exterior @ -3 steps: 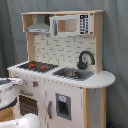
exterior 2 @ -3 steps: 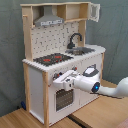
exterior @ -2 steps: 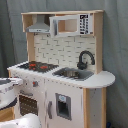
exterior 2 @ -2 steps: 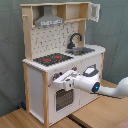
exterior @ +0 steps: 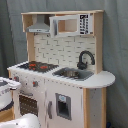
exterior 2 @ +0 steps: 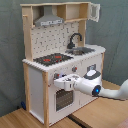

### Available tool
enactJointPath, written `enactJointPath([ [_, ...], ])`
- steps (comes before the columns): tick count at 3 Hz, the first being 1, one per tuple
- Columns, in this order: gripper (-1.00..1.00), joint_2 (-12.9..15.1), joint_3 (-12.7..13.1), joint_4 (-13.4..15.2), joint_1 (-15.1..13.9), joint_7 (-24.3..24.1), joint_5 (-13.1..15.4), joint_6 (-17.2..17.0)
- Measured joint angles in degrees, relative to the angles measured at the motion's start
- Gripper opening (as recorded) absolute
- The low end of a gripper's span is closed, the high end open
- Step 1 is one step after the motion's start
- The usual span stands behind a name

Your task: Play with the kitchen

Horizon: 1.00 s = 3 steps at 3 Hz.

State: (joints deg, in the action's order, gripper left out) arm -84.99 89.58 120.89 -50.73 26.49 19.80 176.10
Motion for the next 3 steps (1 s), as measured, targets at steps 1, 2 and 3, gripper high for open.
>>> enactJointPath([
  [1, 1.00, 0.00, 0.57, 0.31, 2.41, -0.28, 0.00, -5.97],
  [2, 1.00, 0.00, 1.03, 1.14, 4.83, -0.63, 0.00, -11.28],
  [3, 1.00, 0.01, 1.05, 3.29, 9.73, -1.57, 0.00, -14.14],
])
